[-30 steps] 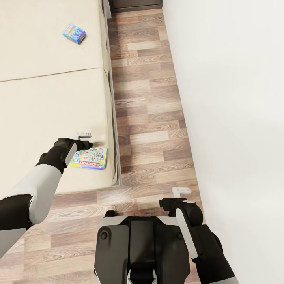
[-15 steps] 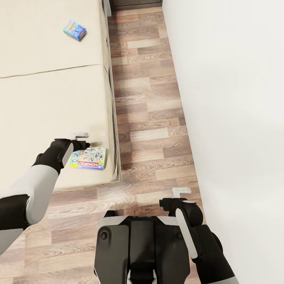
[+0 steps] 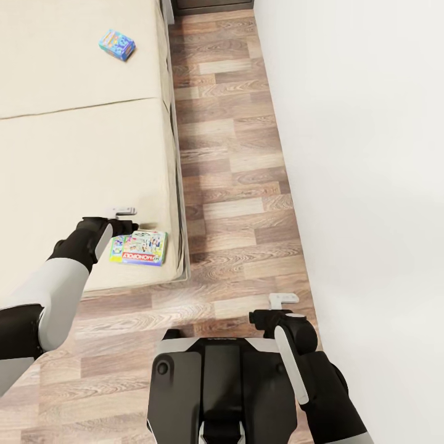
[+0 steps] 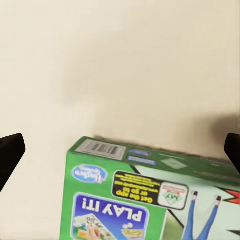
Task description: Put all the toys in the child's room - the three board games (two on the bed and one on the table), the two jigsaw puzzles on the table, and the tennis ball on the table - inside the toy box on the table in the child's room.
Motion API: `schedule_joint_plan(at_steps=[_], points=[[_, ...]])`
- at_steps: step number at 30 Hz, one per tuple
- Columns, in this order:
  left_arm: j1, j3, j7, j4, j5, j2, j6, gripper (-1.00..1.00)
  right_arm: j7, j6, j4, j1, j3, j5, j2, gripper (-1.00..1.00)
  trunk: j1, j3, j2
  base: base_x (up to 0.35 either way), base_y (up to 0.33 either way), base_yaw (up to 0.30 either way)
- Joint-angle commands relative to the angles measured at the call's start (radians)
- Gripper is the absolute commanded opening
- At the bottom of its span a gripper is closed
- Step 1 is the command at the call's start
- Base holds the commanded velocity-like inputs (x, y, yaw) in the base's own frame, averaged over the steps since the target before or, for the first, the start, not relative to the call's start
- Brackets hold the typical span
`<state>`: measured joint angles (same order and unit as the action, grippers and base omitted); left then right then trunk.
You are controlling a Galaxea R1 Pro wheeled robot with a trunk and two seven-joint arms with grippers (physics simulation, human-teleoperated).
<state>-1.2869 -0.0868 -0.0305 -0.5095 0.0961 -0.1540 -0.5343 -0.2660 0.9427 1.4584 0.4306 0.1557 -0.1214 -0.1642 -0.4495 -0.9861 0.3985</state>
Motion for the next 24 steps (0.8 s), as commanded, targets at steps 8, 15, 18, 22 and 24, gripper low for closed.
schedule_joint_plan(at_steps=[8,15,18,22,24], points=[[0.000,-0.004,-0.003,-0.001,0.010,0.001,-0.004,1.00,-0.010,0.002,0.000,0.000,0.001,-0.011,0.000,1.00,0.000,-0.001,0.002,-0.043,0.000,0.000],[0.000,-0.003,-0.003,-0.001,0.010,0.001,-0.004,1.00,-0.010,0.002,0.000,0.000,0.001,-0.011,0.000,1.00,0.000,-0.001,0.002,-0.053,-0.004,0.000],[0.000,-0.004,-0.003,-0.001,0.010,0.001,-0.004,1.00,-0.010,0.002,0.000,0.000,0.001,-0.011,0.000,1.00,0.000,-0.001,0.002,-0.045,-0.012,0.000],[0.000,-0.003,-0.003,-0.001,0.010,0.001,-0.002,1.00,-0.010,0.002,0.000,0.000,0.001,-0.011,0.000,1.00,0.000,-0.001,0.002,-0.103,-0.062,0.000],[0.000,-0.004,-0.003,0.000,0.011,0.001,0.018,1.00,-0.010,0.002,0.000,0.000,0.001,-0.011,0.000,1.00,0.000,-0.001,0.002,-0.040,-0.024,0.000]])
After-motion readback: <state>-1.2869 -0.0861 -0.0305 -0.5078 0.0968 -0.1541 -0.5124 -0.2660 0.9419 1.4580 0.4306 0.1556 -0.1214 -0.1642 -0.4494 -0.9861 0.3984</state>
